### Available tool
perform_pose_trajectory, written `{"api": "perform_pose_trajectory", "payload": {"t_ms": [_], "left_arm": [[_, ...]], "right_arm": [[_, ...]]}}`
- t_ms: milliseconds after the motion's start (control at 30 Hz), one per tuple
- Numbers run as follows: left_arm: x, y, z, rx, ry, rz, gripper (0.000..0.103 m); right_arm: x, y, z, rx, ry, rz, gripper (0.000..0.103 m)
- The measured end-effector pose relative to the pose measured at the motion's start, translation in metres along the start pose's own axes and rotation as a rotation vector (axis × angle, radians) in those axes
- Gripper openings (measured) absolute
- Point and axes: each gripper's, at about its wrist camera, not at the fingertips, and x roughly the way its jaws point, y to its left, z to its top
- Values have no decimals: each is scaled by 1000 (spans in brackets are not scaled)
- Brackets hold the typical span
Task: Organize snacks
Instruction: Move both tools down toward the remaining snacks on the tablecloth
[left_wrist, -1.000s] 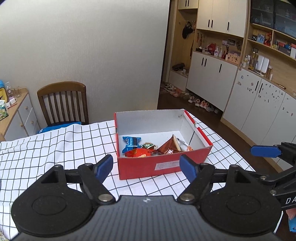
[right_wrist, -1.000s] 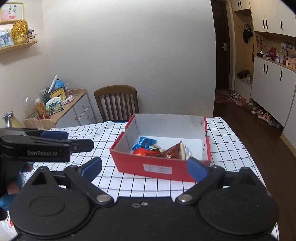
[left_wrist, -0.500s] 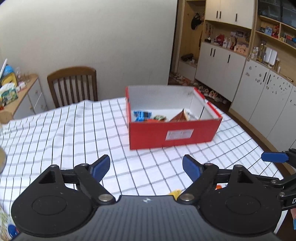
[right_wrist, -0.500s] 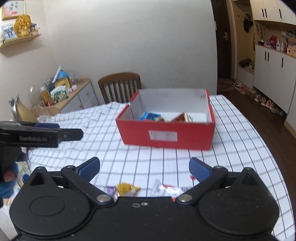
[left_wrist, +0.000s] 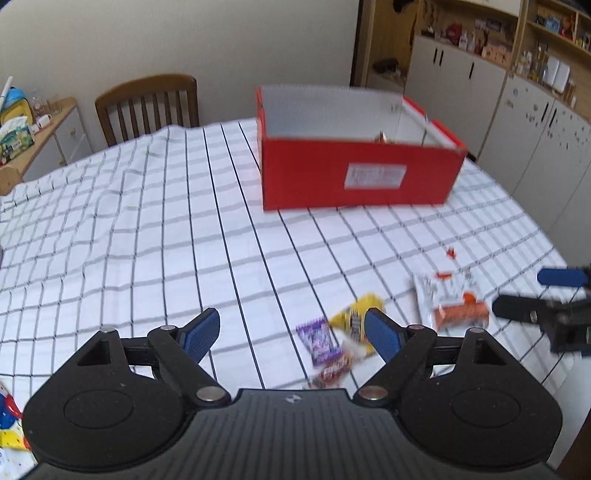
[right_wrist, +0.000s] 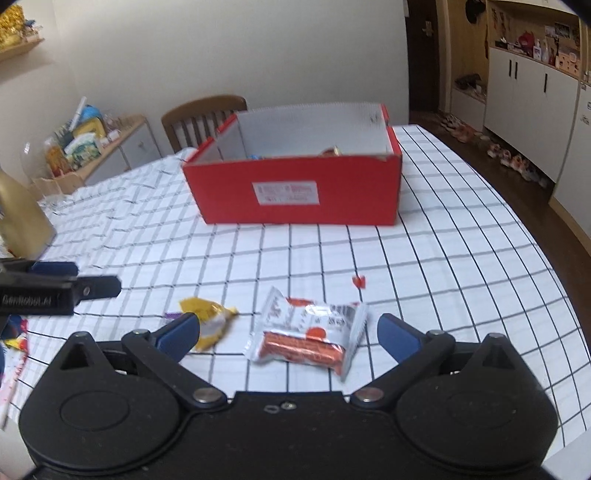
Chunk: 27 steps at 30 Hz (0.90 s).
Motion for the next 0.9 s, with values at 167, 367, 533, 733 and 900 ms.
{"api": "perform_pose_trajectory", "payload": {"t_ms": [167, 367, 533, 733, 900], "left_arm": [[15, -3, -16, 9, 49, 5, 86], [28, -8, -23, 43, 75, 11, 86], [37, -15, -30, 70, 106, -26, 86], [48, -21, -38, 102, 114, -29, 85], [53, -25, -40, 138, 110, -30, 75]], "right_arm": [[19, -3, -4, 49, 30, -31, 103], [48, 0, -4, 50, 84, -46, 103], [65, -1, -3, 77, 110, -89, 103], [81, 2, -3, 87, 154, -108, 103], [89, 5, -4, 82, 173, -130, 103]]}}
